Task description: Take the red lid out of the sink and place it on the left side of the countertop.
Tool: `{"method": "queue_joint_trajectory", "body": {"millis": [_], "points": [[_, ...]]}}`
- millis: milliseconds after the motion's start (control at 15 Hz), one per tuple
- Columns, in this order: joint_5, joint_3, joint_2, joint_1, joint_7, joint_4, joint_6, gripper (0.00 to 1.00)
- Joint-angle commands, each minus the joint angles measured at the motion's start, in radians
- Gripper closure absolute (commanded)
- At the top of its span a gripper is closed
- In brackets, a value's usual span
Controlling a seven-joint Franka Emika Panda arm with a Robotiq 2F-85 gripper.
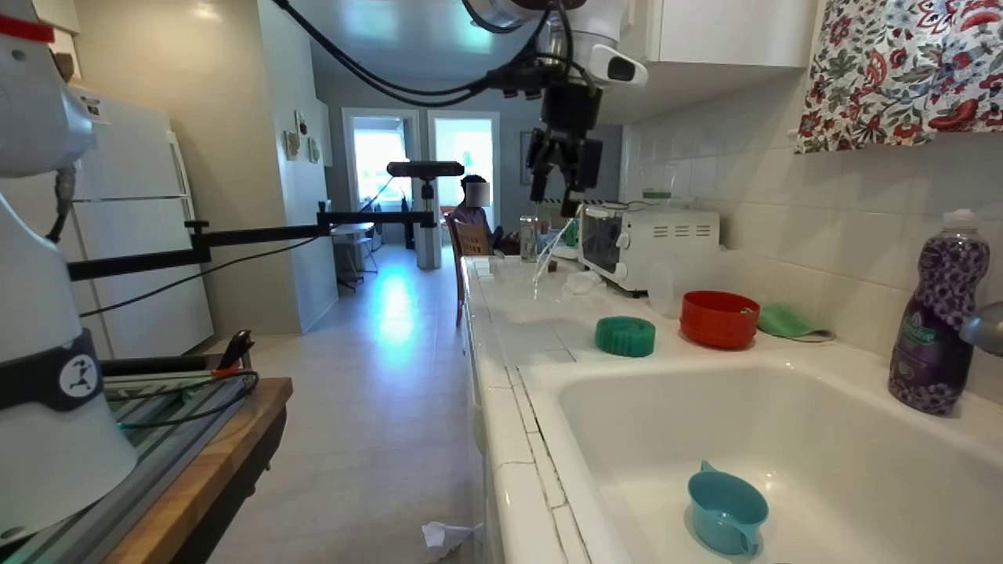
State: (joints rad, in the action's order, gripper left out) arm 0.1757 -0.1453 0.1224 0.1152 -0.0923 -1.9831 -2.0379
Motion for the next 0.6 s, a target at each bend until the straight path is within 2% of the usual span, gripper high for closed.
{"method": "queue_joint_trajectory", "body": {"millis": [0, 267, 533], "points": [[-0.041, 0.001, -0.163, 0.018, 0.104, -0.204, -0.057, 0.00], [-0.132, 0.012, -0.275, -0.005, 0.288, -0.359, -0.116, 0.00], [-0.221, 0.040, -0.325, -0.058, 0.349, -0.428, -0.143, 0.00]]}}
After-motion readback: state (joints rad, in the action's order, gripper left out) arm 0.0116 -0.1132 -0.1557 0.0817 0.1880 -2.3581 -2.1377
